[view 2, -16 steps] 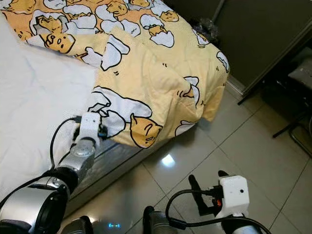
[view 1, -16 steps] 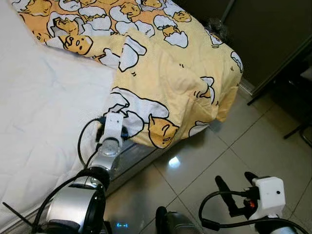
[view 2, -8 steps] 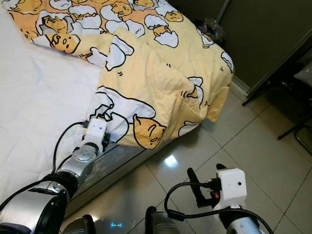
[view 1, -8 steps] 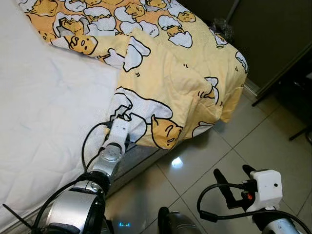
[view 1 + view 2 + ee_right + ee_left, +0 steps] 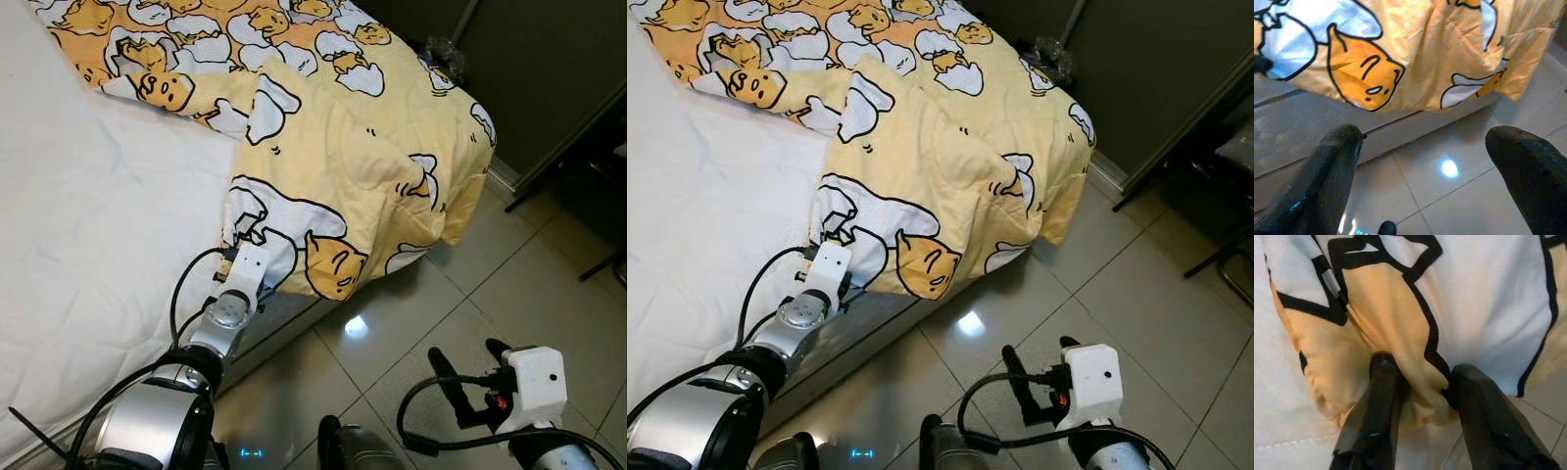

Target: Clean up the room

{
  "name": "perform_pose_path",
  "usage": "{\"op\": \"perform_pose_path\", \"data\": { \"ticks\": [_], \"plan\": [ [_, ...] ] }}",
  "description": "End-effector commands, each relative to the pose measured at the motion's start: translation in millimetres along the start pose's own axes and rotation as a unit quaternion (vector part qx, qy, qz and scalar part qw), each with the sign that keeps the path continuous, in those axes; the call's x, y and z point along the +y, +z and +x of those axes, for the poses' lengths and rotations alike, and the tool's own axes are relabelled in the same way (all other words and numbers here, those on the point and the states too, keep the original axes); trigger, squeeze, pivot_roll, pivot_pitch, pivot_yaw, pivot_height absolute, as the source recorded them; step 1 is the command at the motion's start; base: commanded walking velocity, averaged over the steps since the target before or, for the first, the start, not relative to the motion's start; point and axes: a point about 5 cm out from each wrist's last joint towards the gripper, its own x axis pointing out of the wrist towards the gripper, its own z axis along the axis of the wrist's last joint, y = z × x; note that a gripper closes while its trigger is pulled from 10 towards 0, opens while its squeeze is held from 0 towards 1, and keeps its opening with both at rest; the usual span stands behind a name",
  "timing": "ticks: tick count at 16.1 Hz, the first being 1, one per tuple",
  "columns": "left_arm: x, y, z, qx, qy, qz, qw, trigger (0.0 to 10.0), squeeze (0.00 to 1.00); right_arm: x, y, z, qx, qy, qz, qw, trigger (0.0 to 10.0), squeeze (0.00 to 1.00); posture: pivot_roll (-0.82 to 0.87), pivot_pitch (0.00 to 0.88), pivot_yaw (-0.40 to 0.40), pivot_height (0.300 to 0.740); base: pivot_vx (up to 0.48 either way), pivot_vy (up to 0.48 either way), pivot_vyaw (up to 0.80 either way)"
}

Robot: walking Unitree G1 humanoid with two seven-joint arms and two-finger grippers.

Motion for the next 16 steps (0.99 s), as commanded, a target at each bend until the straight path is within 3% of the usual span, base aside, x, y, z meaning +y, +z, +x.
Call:
{"op": "perform_pose_path", "data": {
  "ticks": [1,3,7,9,13,14,16],
  "plan": [
    [-14.2,-15,-3.7,0.025,-0.034,0.015,0.999,0.0,0.0,-0.4,1,-3.0,0.007,0.011,0.006,1.0,10.0,0.0,-0.34,0.195,-0.123,0.74,0.0,0.0,0.0],
    [-16.8,-17,-4.9,0.018,-0.053,0.049,0.997,0.0,0.0,1.5,-1,-2.4,0.025,0.055,0.013,0.998,10.0,0.0,-0.34,0.193,-0.12,0.74,0.0,0.0,0.0],
    [-20.5,-29,-9.7,0.01,-0.091,0.109,0.99,0.0,0.0,-1.2,4,4.2,0.029,0.087,0.014,0.996,10.0,0.0,-0.31,0.178,-0.103,0.74,0.0,0.0,0.0],
    [-15.9,-45,-16.3,0.004,-0.117,0.169,0.979,0.0,0.0,-7.7,10,10.1,0.022,0.096,0.011,0.995,10.0,0.0,-0.29,0.163,-0.091,0.74,0.0,0.0,0.0],
    [-1.7,-62,-22.8,0.012,-0.125,0.196,0.973,0.0,0.0,-8.0,11,17.5,0.019,0.107,0.01,0.994,10.0,0.0,-0.27,0.13,-0.074,0.74,0.0,0.0,0.0],
    [7.0,-74,-28.5,0.016,-0.128,0.2,0.971,0.0,0.0,-7.1,14,27.1,0.009,0.109,0.014,0.994,10.0,0.0,-0.25,0.095,-0.063,0.74,0.0,0.0,0.0],
    [6.8,-82,-33.7,0.011,-0.142,0.208,0.968,0.0,0.0,-5.9,15,35.7,0.0,0.109,0.018,0.994,10.0,0.0,-0.23,0.066,-0.056,0.74,0.0,0.0,0.0]
  ]
}}
